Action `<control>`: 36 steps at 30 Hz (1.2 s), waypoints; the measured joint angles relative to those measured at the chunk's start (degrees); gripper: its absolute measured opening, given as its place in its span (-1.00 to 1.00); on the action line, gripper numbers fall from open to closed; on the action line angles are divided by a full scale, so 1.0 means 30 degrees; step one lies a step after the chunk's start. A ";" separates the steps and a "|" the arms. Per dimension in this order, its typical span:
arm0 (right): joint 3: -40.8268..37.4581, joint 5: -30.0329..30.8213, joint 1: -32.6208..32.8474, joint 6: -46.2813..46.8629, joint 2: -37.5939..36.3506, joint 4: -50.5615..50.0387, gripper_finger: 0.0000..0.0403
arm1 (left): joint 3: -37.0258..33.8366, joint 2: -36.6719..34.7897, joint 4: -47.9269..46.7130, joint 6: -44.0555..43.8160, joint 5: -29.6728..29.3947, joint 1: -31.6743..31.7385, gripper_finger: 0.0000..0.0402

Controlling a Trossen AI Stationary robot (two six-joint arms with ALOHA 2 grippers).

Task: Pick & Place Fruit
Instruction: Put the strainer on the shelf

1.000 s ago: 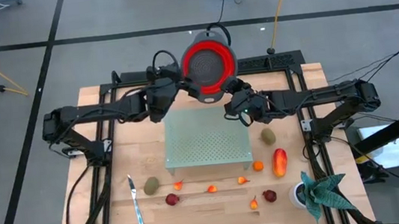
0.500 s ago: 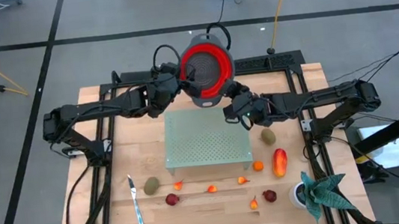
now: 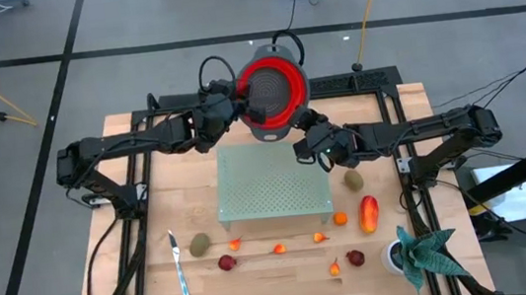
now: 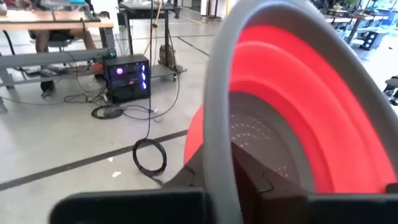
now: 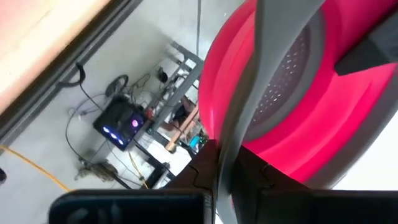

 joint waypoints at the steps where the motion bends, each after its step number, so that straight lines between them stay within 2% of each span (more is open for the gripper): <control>1: 0.0000 -0.0001 -0.0001 0.0030 0.0000 -0.0020 -0.94 | 0.0000 0.0000 -0.0013 -0.0009 0.0008 0.0000 -0.92; 5: 0.0000 -0.0209 0.0007 0.1157 0.0000 -0.0070 -0.82 | 0.0000 0.0000 -0.0204 -0.0549 0.0278 0.0168 -0.86; 9: 0.0000 -0.0074 -0.0011 0.2370 0.0000 -0.0056 -0.66 | 0.0000 0.0000 -0.0382 -0.0577 0.0599 0.0134 -0.93; 20: 0.0000 -0.0037 0.0349 0.4117 0.0000 0.0013 -0.38 | 0.0000 0.0000 -0.0610 -0.0460 0.0295 0.0302 -0.93; 30: 0.0000 -0.0022 0.1312 0.4515 0.0000 0.0060 -0.13 | -0.0015 0.0015 -0.0707 0.0160 -0.0212 0.1615 -0.94; 36: 0.0000 0.0000 0.1913 0.5776 0.0000 0.0046 -0.06 | -0.0015 0.0022 -0.0654 0.0569 -0.0144 0.2695 -0.94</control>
